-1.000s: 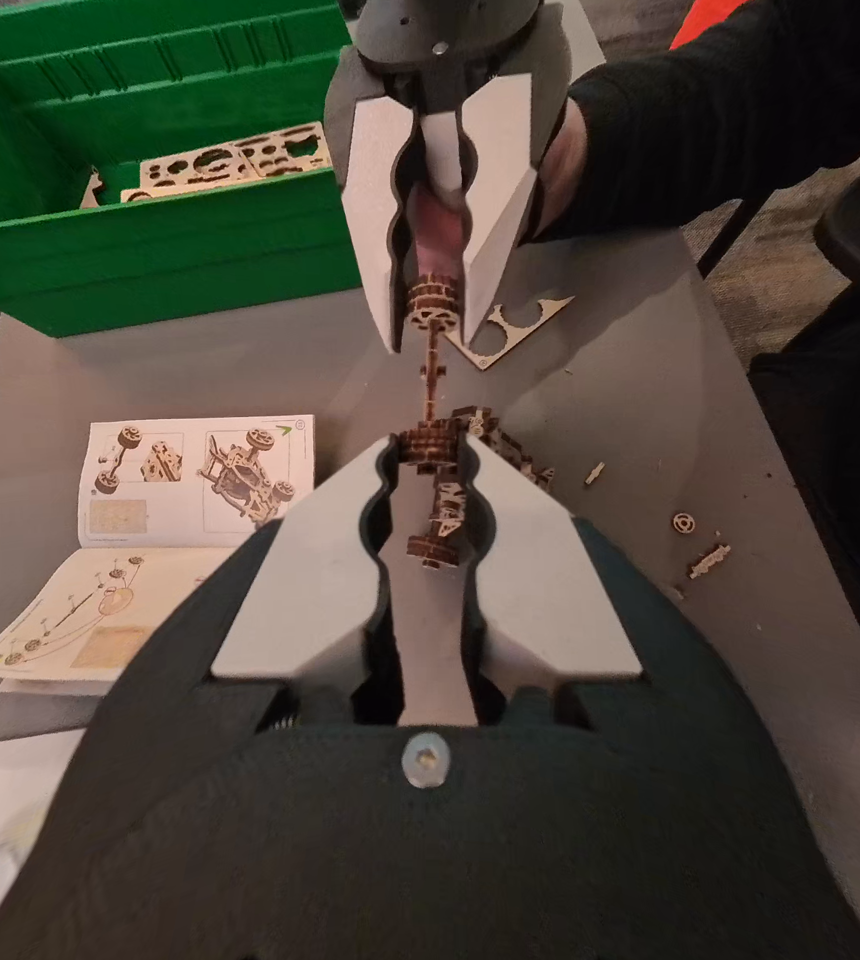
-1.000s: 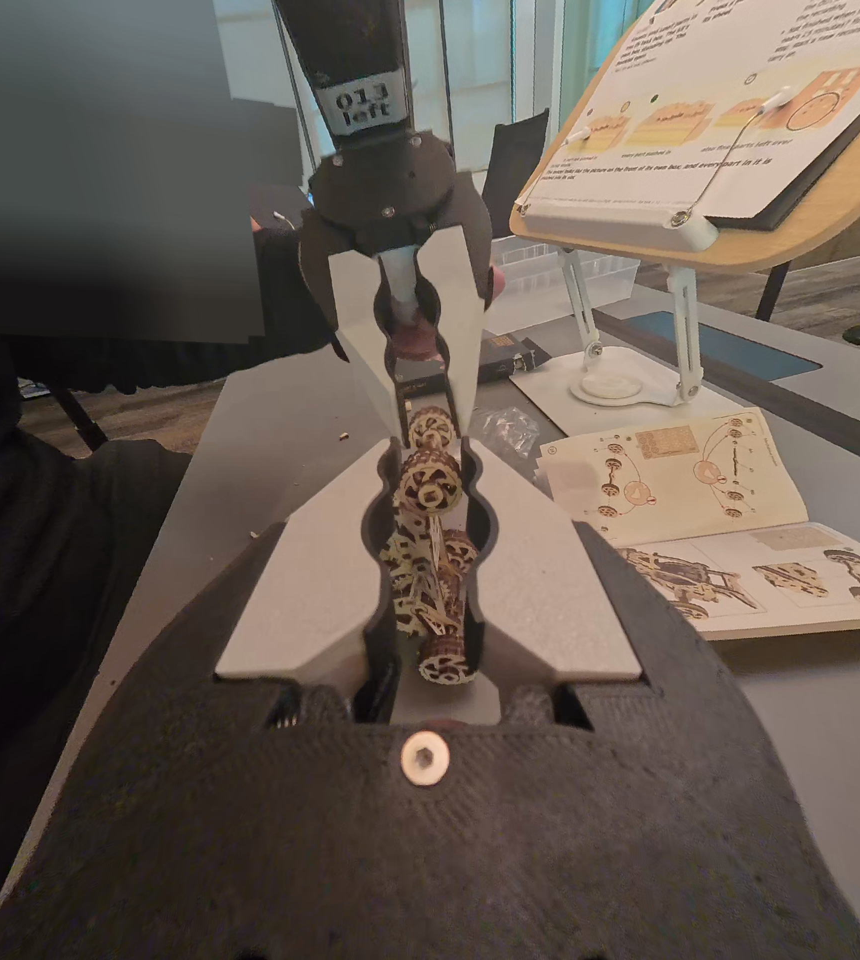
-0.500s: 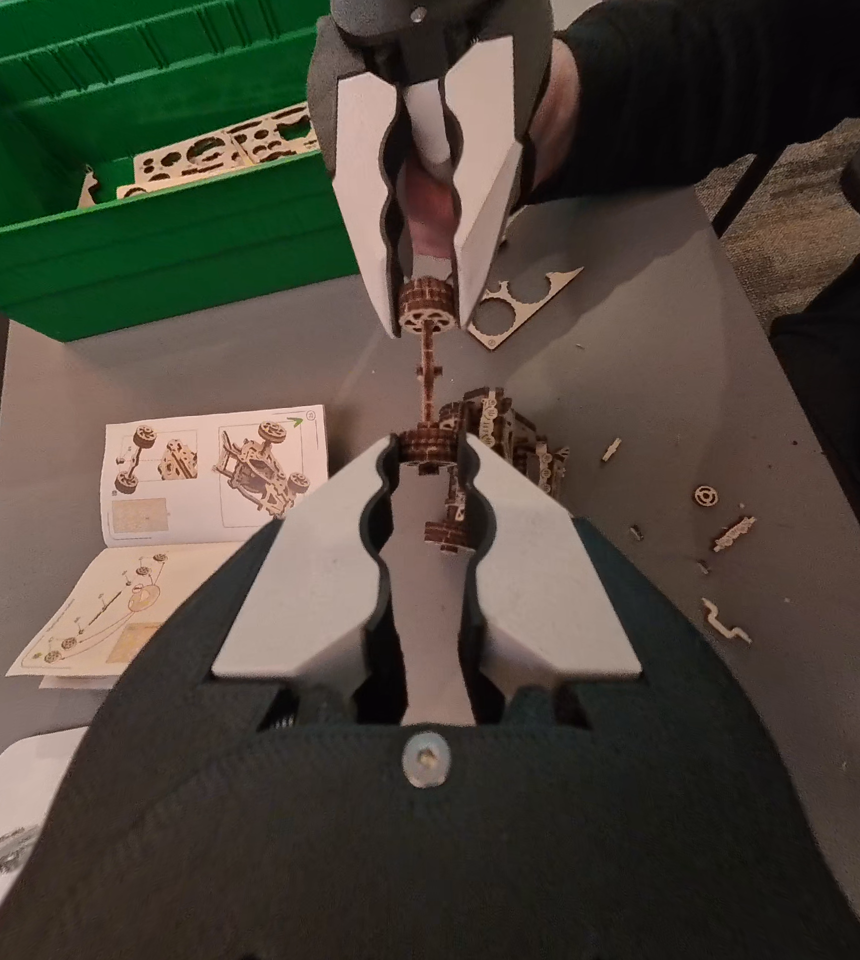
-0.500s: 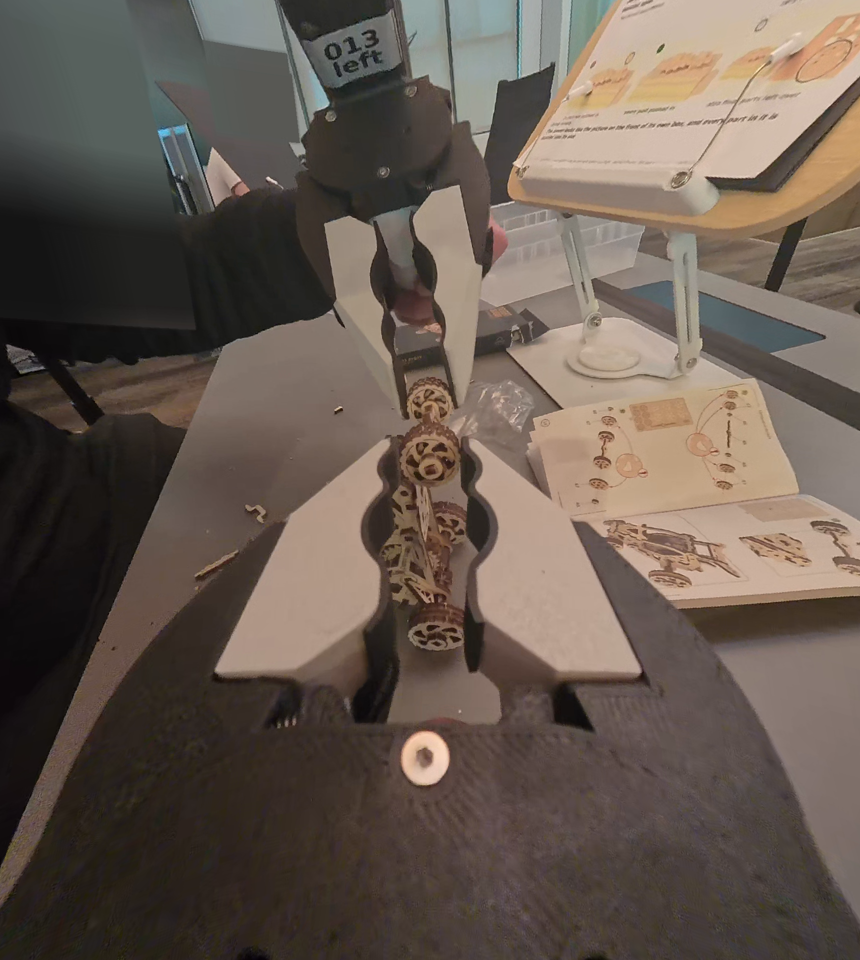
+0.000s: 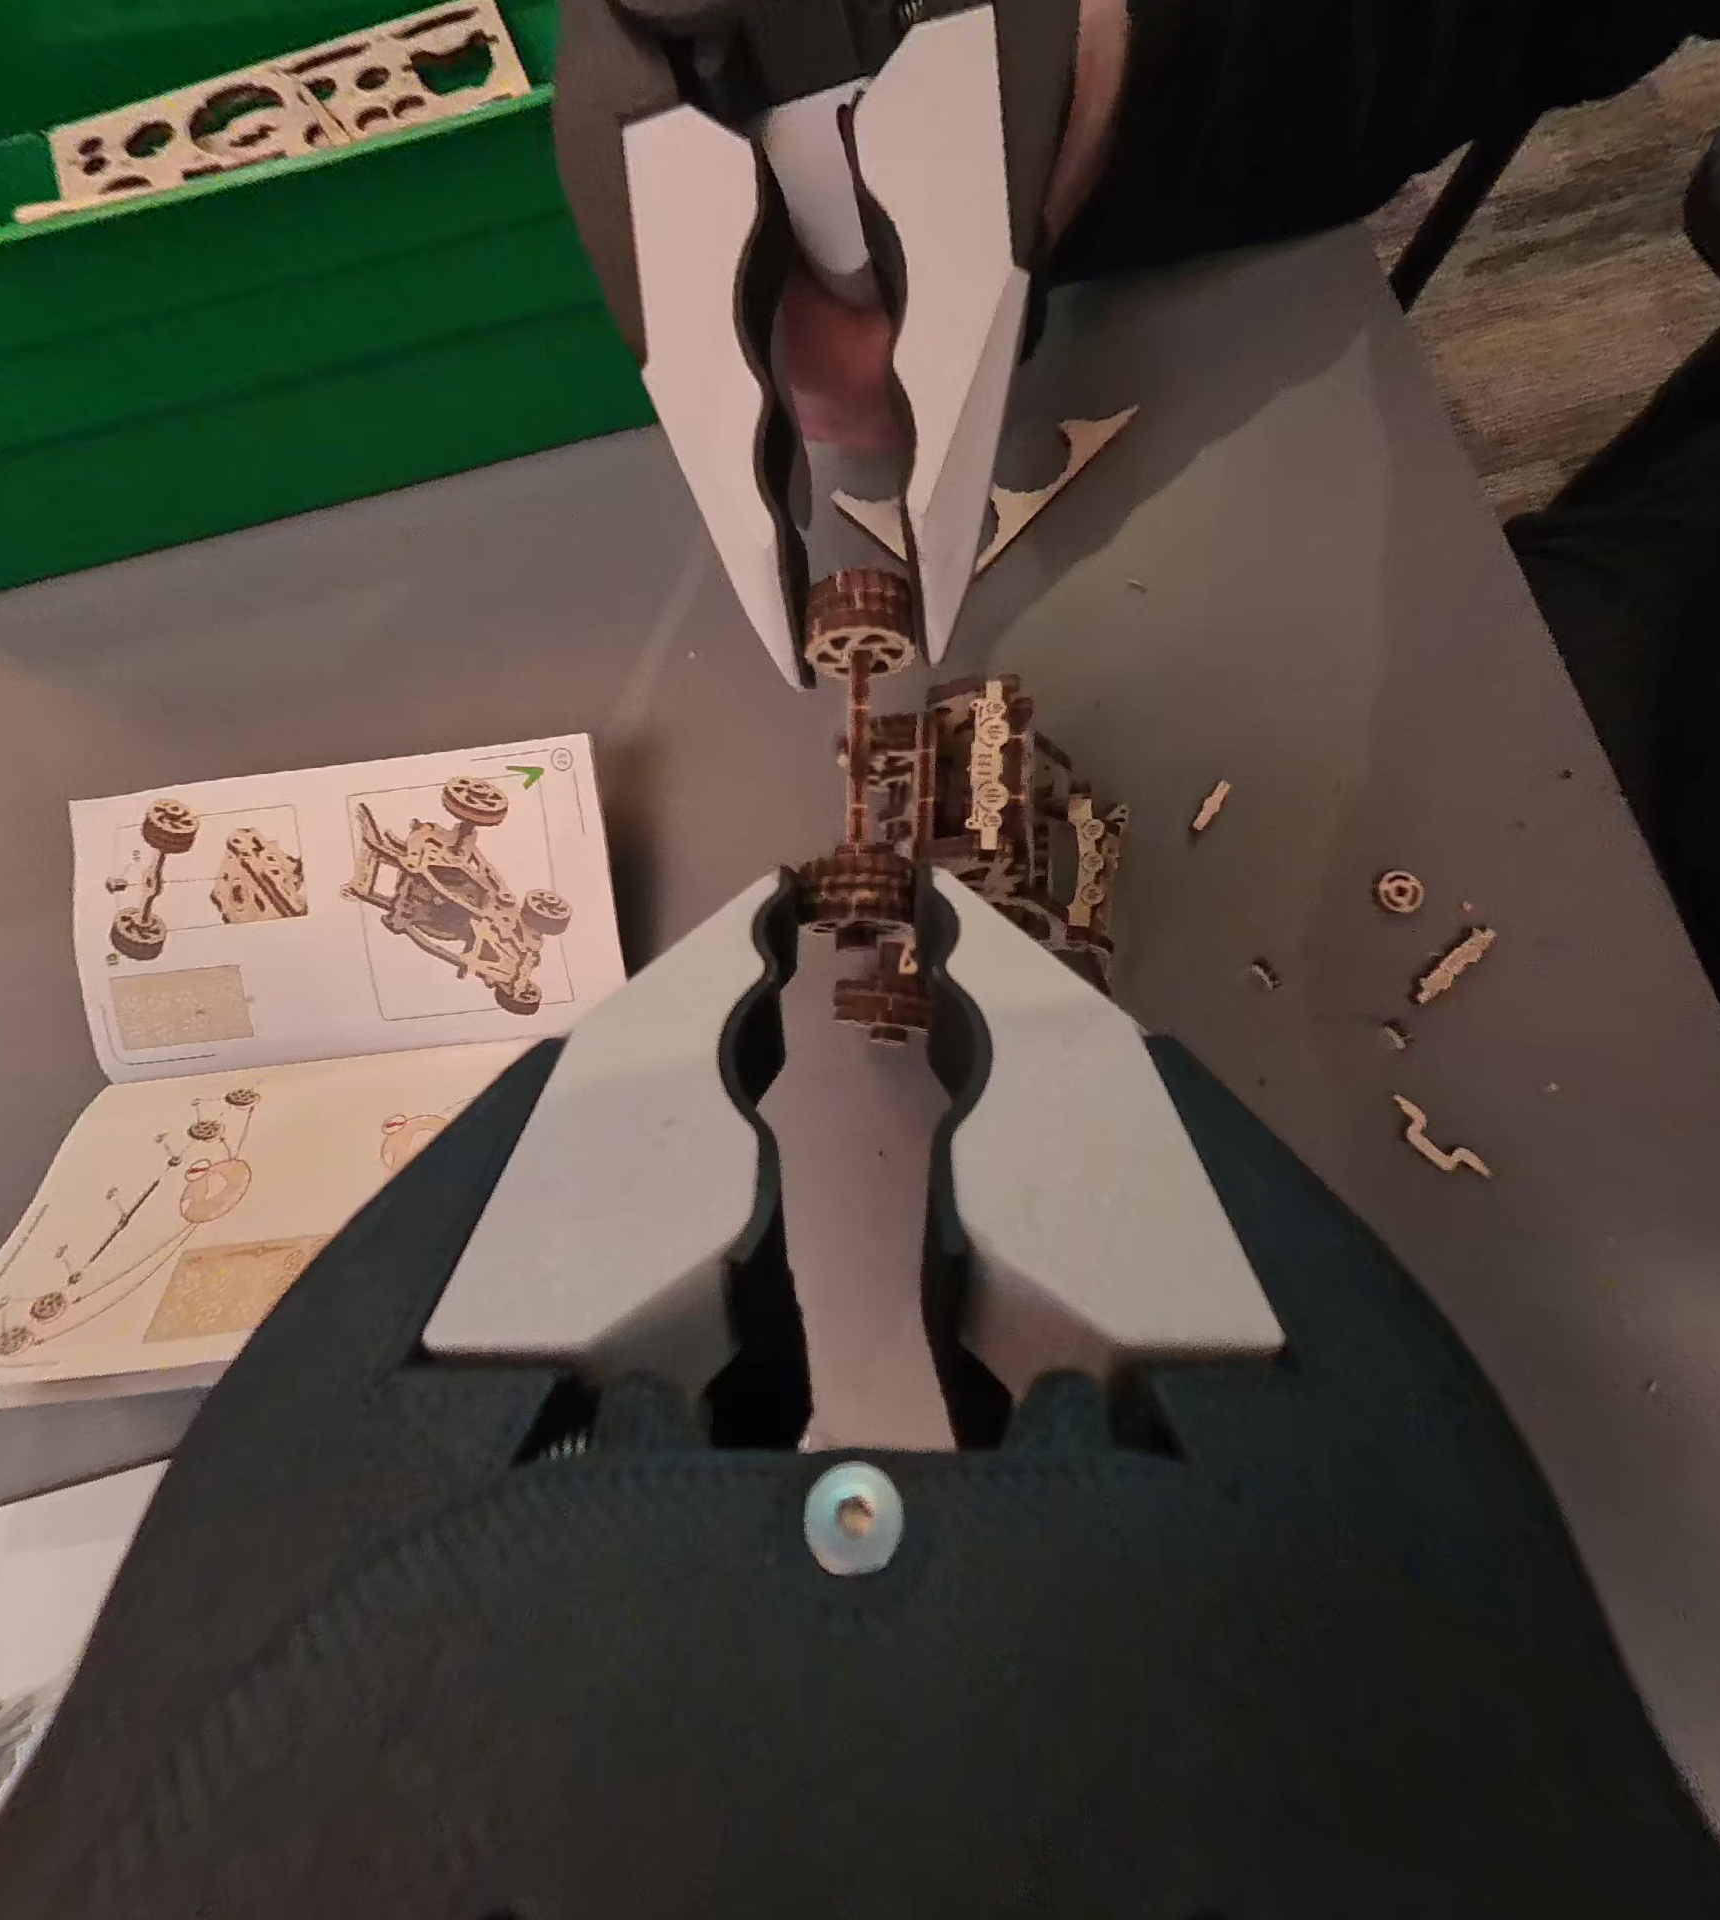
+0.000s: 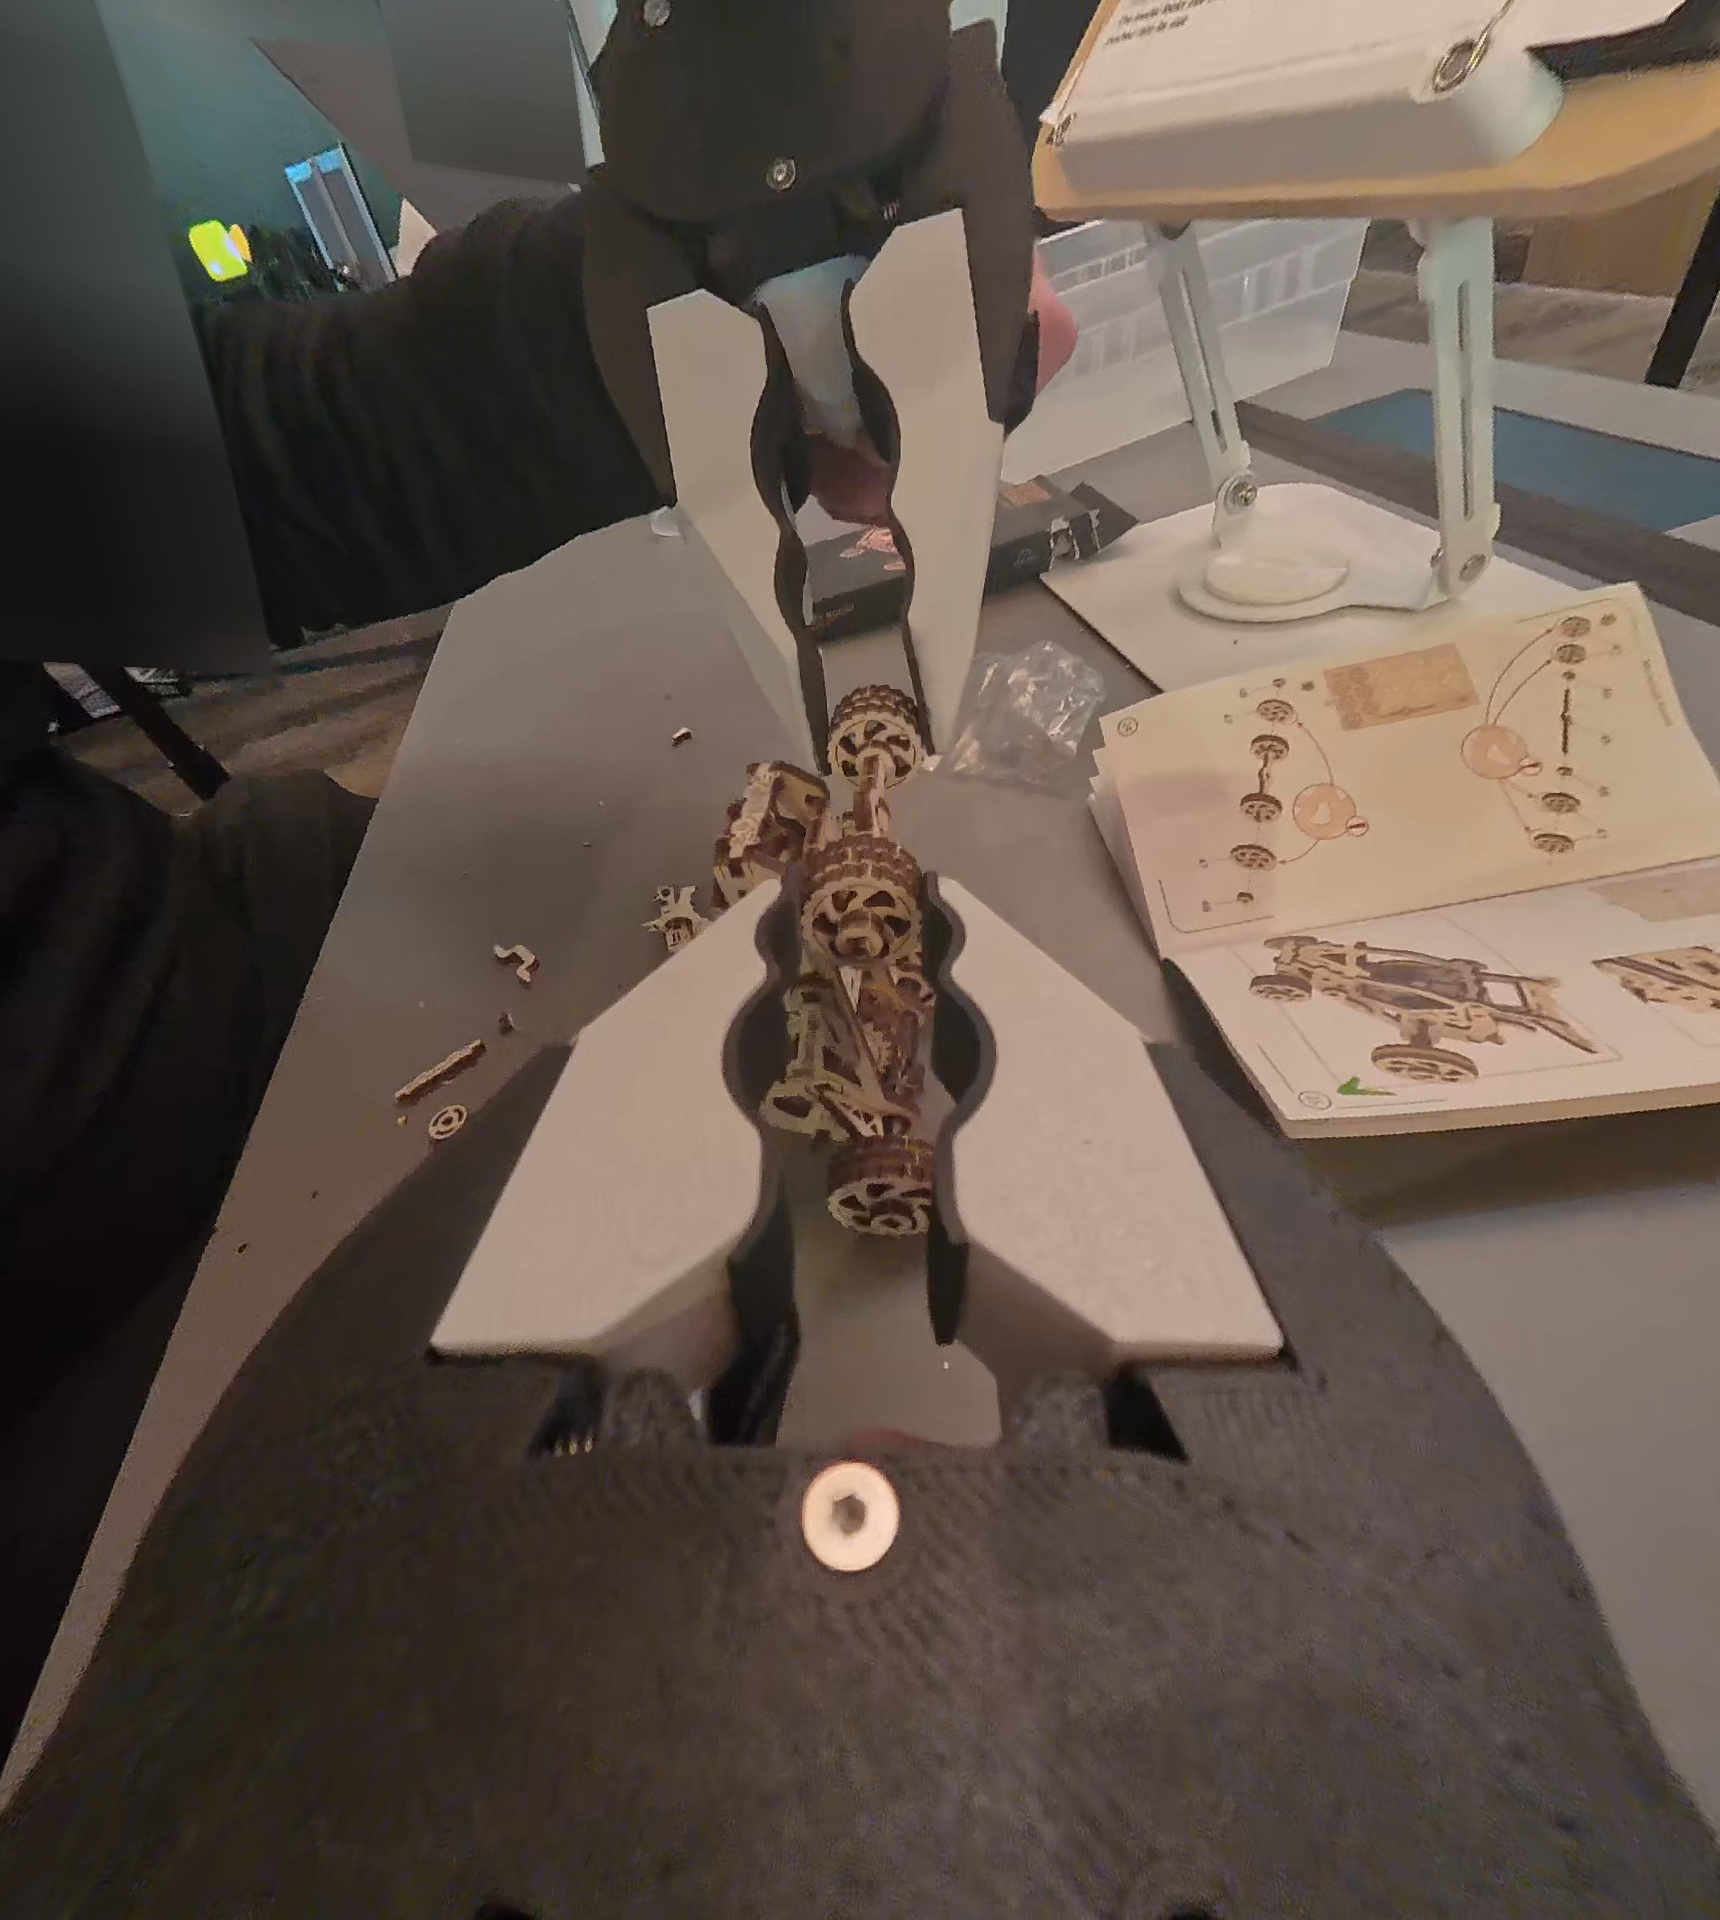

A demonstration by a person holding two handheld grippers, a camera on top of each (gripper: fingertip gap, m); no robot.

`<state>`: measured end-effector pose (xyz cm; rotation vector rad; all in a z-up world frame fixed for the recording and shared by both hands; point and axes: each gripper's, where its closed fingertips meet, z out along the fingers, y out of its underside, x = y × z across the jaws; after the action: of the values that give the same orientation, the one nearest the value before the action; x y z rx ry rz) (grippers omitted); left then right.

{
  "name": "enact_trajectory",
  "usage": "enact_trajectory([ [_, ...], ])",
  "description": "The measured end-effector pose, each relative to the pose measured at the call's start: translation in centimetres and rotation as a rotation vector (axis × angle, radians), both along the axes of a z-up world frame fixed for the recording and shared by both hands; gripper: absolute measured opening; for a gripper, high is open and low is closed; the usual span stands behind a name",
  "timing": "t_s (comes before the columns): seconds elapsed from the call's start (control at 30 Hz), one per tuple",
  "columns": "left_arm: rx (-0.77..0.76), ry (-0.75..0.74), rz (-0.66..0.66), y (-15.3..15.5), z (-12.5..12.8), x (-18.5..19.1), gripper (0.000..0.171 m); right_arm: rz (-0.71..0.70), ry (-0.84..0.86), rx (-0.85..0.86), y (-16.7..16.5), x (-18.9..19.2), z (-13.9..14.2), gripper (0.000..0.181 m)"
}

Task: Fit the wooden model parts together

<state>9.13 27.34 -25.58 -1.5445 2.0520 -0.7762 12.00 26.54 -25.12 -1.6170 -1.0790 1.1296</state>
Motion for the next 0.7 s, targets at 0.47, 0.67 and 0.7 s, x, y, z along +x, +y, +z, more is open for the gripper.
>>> enact_trajectory([
  [0.47, -0.103, 0.02, -0.042, -0.9, -0.8, -0.6, 0.025, 0.032, 0.036, -0.099, -0.4, -0.6, -0.9, 0.02],
  [0.67, -0.066, 0.013, -0.003, -0.6, -0.1, -0.8, 0.061, 0.032, 0.07, -0.126, -0.4, -0.6, -0.8, 0.02],
  [0.7, -0.036, 0.007, 0.011, -0.4, 0.3, -0.6, 0.066, 0.031, 0.073, -0.128, -0.3, -0.6, -0.8, 0.02],
])
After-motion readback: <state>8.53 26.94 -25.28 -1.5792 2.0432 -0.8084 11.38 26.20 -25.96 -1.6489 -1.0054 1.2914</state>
